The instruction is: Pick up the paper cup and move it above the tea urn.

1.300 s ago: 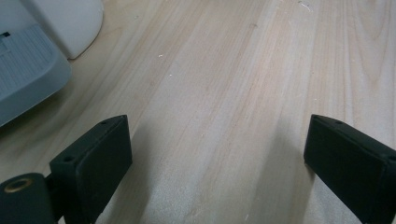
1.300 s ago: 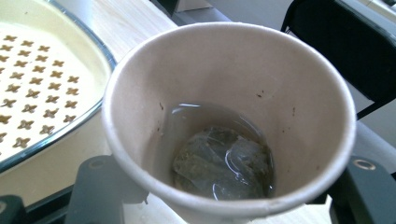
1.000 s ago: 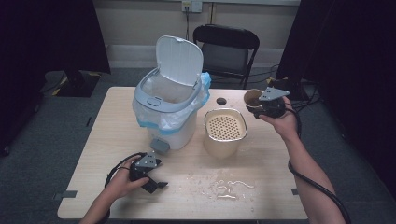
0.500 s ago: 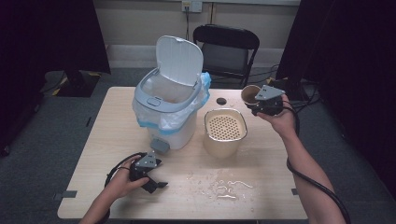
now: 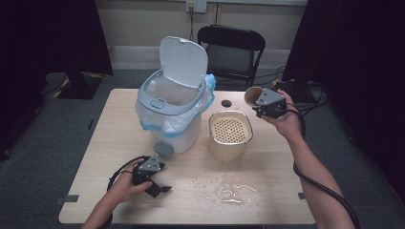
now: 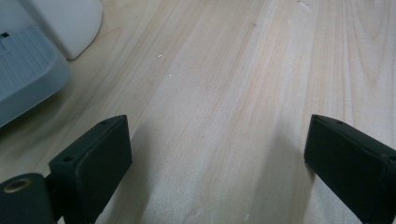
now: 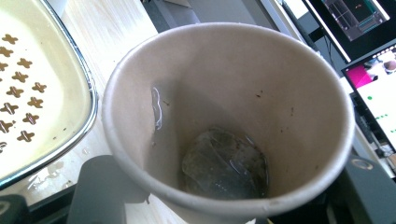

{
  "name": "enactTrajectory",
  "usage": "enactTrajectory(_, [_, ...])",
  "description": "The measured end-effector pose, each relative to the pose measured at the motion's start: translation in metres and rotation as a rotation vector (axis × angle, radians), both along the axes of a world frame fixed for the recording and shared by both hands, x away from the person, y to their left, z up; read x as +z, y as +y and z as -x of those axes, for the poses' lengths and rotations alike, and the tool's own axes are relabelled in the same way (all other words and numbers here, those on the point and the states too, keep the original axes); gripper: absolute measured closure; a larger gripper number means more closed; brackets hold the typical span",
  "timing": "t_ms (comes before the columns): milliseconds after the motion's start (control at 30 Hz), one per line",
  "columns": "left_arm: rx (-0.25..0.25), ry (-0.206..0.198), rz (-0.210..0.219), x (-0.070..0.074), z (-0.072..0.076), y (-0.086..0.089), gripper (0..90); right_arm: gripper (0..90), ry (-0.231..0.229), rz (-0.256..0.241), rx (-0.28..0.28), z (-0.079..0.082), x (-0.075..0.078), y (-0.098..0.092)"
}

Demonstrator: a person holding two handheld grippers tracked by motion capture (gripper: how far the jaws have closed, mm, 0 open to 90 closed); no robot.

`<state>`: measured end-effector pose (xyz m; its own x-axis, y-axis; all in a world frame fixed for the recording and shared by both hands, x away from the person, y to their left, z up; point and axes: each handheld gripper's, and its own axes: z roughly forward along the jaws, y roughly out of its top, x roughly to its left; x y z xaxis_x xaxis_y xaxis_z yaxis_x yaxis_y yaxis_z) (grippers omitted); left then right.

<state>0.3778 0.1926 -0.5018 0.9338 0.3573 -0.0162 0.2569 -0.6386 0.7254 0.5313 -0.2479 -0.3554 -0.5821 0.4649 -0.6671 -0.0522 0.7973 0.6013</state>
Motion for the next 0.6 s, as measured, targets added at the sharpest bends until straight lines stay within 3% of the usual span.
enactTrajectory(67, [-0.003, -0.001, -0.006, 0.000, 0.000, 0.000, 6.8, 36.7, -0.021, 0.034, -0.006, 0.001, 0.002, 0.001])
enactTrajectory(100, [0.000, 0.000, -0.004, 0.000, 0.000, 0.000, 6.7, 36.7, -0.054, 0.081, -0.009, 0.003, 0.003, 0.003])
enactTrajectory(133, [0.000, 0.000, -0.004, 0.000, 0.000, 0.000, 6.8, 36.7, -0.054, 0.081, -0.009, 0.003, 0.003, 0.003])
enactTrajectory(300, [-0.002, -0.001, -0.004, 0.000, 0.000, 0.000, 6.7, 36.8, -0.088, 0.179, -0.001, 0.007, 0.003, 0.010])
enactTrajectory(367, [0.001, -0.002, -0.004, 0.000, 0.000, 0.000, 6.7, 36.9, -0.122, 0.243, 0.007, 0.011, 0.003, 0.016])
enactTrajectory(400, [0.001, -0.001, -0.003, 0.000, 0.000, 0.000, 6.7, 36.9, -0.122, 0.243, 0.007, 0.011, 0.003, 0.016])
enactTrajectory(467, [-0.003, -0.003, -0.008, 0.000, 0.000, 0.000, 6.7, 36.9, -0.158, 0.294, 0.023, 0.014, 0.003, 0.021])
enactTrajectory(500, [0.001, -0.001, -0.003, 0.000, 0.000, 0.000, 6.7, 37.0, -0.217, 0.394, 0.032, 0.018, 0.003, 0.027])
enactTrajectory(533, [0.001, -0.001, -0.003, 0.000, 0.000, 0.000, 6.7, 37.0, -0.217, 0.394, 0.032, 0.018, 0.003, 0.027])
enactTrajectory(567, [0.000, 0.000, -0.003, 0.000, 0.000, 0.000, 6.7, 37.0, -0.289, 0.519, 0.056, 0.024, 0.002, 0.035])
enactTrajectory(600, [0.000, 0.000, -0.003, 0.000, 0.000, 0.000, 6.7, 37.0, -0.289, 0.519, 0.056, 0.024, 0.002, 0.035])
